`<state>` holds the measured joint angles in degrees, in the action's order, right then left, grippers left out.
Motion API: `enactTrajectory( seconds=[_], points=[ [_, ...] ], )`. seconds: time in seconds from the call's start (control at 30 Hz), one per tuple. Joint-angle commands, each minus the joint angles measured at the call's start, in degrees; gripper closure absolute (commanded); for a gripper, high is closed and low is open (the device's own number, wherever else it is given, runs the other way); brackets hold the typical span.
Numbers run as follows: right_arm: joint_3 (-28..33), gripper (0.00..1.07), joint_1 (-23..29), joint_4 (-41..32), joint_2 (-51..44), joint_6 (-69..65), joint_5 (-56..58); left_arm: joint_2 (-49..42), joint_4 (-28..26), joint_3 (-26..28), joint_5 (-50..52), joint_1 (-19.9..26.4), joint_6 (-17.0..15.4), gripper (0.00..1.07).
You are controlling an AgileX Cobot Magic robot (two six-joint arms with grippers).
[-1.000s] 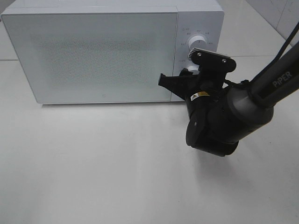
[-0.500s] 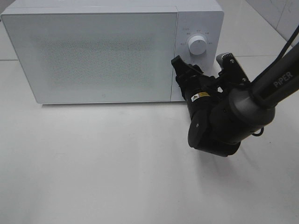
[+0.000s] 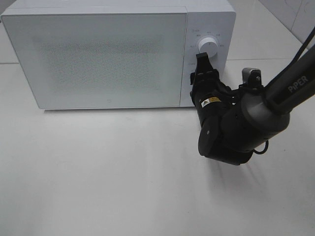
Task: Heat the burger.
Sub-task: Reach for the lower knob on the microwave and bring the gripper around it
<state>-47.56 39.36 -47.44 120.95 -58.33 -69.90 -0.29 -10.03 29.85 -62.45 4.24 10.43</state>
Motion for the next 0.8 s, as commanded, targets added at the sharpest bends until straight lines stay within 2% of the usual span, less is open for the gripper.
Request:
enactTrajectory(
  seconds=[0.03, 0.5, 0.8],
  points=[
    [-1.4, 1.07, 0.6, 11.1, -0.3, -7.4, -10.3, -1.5, -0.3, -0.1, 0.9, 0.2, -0.3, 0.09],
    [-1.4, 1.07, 0.6, 10.8, -0.3, -27.2, -10.3, -1.5, -0.3, -0.1, 0.9, 0.2, -0.3, 0.09],
    [-1.4, 1.07, 0.6, 10.8, -0.3, -25.8, -10.3, -1.5, -0.3, -0.1, 0.9, 0.2, -0.3, 0.09]
  ],
)
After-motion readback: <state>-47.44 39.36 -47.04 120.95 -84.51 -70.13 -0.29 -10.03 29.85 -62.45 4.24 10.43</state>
